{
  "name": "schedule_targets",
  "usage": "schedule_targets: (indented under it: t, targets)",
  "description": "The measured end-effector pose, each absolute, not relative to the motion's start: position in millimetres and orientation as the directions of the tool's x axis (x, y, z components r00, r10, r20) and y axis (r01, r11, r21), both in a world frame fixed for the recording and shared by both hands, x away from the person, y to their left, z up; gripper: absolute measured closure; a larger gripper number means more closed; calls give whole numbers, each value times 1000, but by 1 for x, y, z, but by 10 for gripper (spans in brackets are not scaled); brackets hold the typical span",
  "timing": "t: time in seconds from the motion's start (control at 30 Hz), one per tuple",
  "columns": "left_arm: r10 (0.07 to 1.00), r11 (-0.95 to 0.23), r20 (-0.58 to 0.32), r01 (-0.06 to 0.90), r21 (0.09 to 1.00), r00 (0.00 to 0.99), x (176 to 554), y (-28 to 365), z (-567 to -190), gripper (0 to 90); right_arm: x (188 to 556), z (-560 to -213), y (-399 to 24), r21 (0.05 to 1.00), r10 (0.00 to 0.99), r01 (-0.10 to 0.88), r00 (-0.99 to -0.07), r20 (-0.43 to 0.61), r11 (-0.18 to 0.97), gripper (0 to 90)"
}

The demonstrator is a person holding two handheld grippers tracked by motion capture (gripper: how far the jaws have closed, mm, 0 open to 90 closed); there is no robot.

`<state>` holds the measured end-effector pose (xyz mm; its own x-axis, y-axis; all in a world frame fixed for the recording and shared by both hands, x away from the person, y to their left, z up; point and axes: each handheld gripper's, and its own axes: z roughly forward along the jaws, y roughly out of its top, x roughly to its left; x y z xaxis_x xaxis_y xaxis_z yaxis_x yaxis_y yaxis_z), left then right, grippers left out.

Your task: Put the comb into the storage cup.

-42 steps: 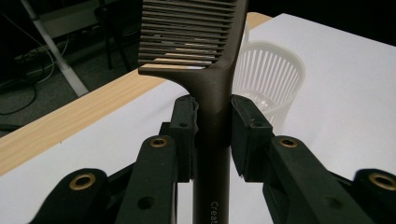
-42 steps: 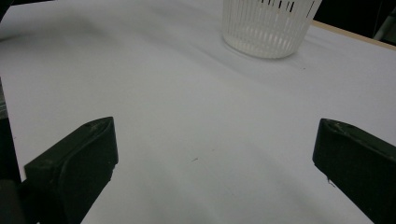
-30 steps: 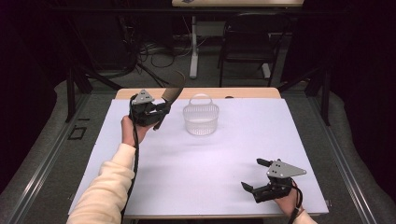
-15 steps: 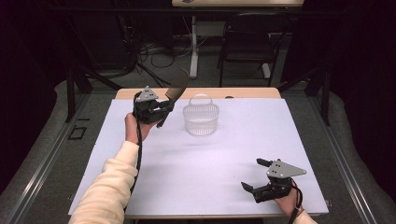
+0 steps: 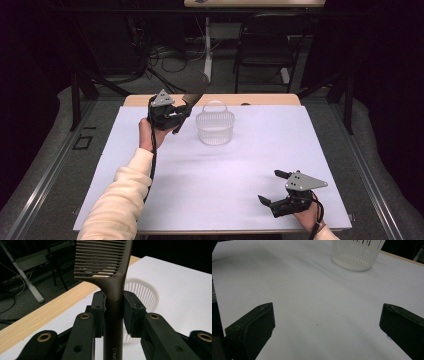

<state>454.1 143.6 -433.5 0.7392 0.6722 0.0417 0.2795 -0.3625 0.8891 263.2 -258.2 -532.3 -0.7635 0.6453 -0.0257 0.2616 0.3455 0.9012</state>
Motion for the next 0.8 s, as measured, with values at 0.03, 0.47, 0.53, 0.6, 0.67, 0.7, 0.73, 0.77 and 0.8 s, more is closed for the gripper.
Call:
schedule_targets:
  t: [0.03, 0.47, 0.53, 0.6, 0.67, 0.7, 0.73, 0.77, 0.8]
  targets:
    - [671, -366, 44, 279, 888, 740, 455, 143, -434, 723, 263, -532, -258, 901, 645, 261, -764, -26, 346, 0]
    - [657, -369, 58, 253, 895, 752, 459, 132, -429, 723, 263, -532, -258, 901, 644, 262, -764, -26, 347, 0]
    - [654, -369, 60, 249, 896, 754, 460, 130, -428, 723, 263, -532, -258, 900, 644, 262, -764, -26, 348, 0]
    - [651, -371, 63, 245, 896, 757, 460, 129, -428, 723, 263, -532, -258, 901, 644, 261, -764, -27, 347, 0]
    - [647, -373, 65, 241, 896, 760, 461, 127, -428, 723, 263, -532, -258, 901, 645, 262, -764, -26, 347, 0]
    - [645, -375, 68, 238, 896, 761, 461, 126, -428, 723, 263, -532, -258, 901, 644, 261, -764, -27, 347, 0]
    - [644, -376, 70, 236, 896, 761, 462, 126, -428, 723, 263, -532, -258, 900, 644, 262, -764, -27, 348, 0]
    - [640, -374, 67, 235, 897, 765, 462, 125, -428, 723, 263, -532, -258, 900, 644, 262, -764, -27, 349, 0]
    - [639, -380, 75, 230, 896, 766, 462, 124, -428, 723, 263, -532, -258, 900, 644, 262, -764, -27, 348, 0]
